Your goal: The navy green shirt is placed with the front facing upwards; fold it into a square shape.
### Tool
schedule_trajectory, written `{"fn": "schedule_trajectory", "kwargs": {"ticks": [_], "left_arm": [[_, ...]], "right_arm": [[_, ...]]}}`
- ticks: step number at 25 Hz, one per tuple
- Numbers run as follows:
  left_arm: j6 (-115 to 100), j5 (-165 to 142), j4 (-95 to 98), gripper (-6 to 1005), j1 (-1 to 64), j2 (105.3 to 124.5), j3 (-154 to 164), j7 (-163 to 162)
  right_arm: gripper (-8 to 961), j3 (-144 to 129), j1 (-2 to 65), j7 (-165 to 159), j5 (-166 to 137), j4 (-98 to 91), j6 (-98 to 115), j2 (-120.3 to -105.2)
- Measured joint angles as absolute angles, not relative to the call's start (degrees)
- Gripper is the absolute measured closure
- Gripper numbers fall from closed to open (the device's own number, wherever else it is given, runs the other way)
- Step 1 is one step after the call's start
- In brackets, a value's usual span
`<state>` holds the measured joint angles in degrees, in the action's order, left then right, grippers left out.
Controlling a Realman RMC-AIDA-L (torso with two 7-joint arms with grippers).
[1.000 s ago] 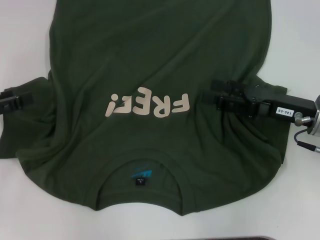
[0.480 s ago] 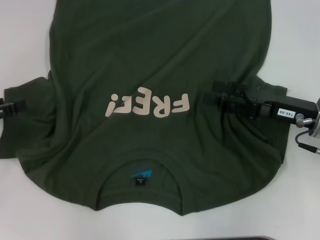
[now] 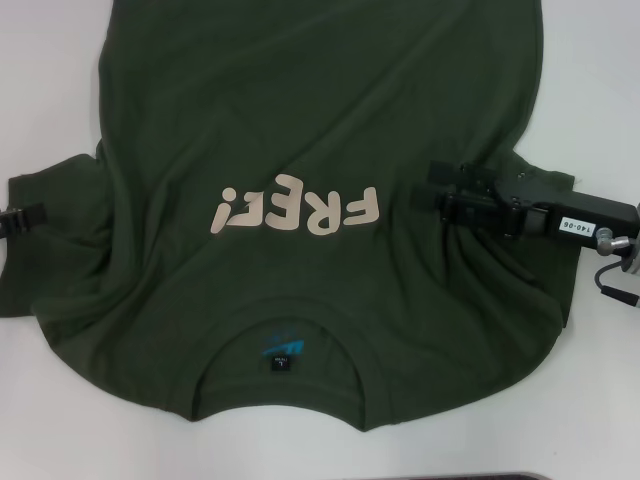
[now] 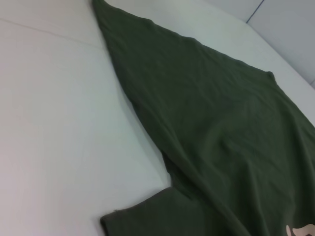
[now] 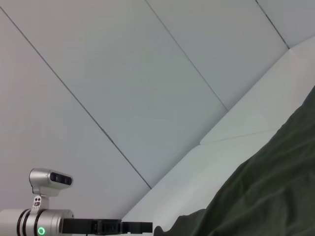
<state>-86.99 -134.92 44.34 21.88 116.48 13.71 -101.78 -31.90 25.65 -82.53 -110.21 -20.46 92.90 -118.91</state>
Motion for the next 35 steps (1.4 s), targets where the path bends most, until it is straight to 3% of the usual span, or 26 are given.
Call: {"fn": "schedule_trajectory", "kwargs": {"ticks": [35], "left_arm": [[-85.09, -137.76, 42.81, 98, 23.03, 116.98, 18.19, -102.37]], "right_arm": [[55, -31.02, 24.61, -82.52, -110.21, -20.48, 93.53, -118.74]]}}
